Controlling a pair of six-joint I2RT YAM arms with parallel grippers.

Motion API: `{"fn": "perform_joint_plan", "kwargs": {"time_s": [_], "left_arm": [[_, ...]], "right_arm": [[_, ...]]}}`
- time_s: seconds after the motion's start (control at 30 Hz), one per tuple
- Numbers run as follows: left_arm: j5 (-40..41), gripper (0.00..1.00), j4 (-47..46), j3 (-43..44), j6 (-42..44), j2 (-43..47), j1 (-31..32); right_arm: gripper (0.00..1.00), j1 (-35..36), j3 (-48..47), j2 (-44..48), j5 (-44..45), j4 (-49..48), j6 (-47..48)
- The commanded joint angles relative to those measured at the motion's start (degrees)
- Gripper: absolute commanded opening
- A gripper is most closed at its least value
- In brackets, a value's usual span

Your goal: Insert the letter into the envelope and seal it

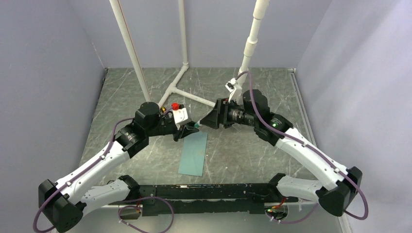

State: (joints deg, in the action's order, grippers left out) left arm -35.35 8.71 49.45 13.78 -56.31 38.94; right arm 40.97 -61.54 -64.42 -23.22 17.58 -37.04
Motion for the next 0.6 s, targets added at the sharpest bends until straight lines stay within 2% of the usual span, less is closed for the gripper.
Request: {"fn": "perform_joint_plan", "kwargs": {"time_s": [0.0,0.1,0.2,0.37,0.47,0.57], "left_arm": [[7.28,0.03,-6.56,-3.3,-9.1,2.96,0.23],[18.02,0.03,-7.23,-4.44,-20.98,3.17,0.22],[28.94,0.03,-3.01,-3.73,-32.32,0.69,0.26],[38.21,0.02,2.77,-2.32,-42.92,-7.4,-0.44],[40.36,0.07,3.95,-0.89,-48.15,-12.54,-2.02],[43.86,0.05,3.66,0.96,-52.05,-18.44,-3.53]], "right_arm": [[0.67,-0.67,-1.94,4.72,12.37,5.3,3.8],[0.67,-0.72,-1.02,7.01,16.09,5.27,4.14],[0.67,-0.72,-0.61,7.2,18.82,6.72,4.54],[0.63,-0.72,1.03,6.13,17.78,6.22,4.11],[0.63,-0.72,2.56,6.14,16.97,5.19,3.63],[0.63,-0.72,4.07,6.56,17.0,4.3,3.16]]}}
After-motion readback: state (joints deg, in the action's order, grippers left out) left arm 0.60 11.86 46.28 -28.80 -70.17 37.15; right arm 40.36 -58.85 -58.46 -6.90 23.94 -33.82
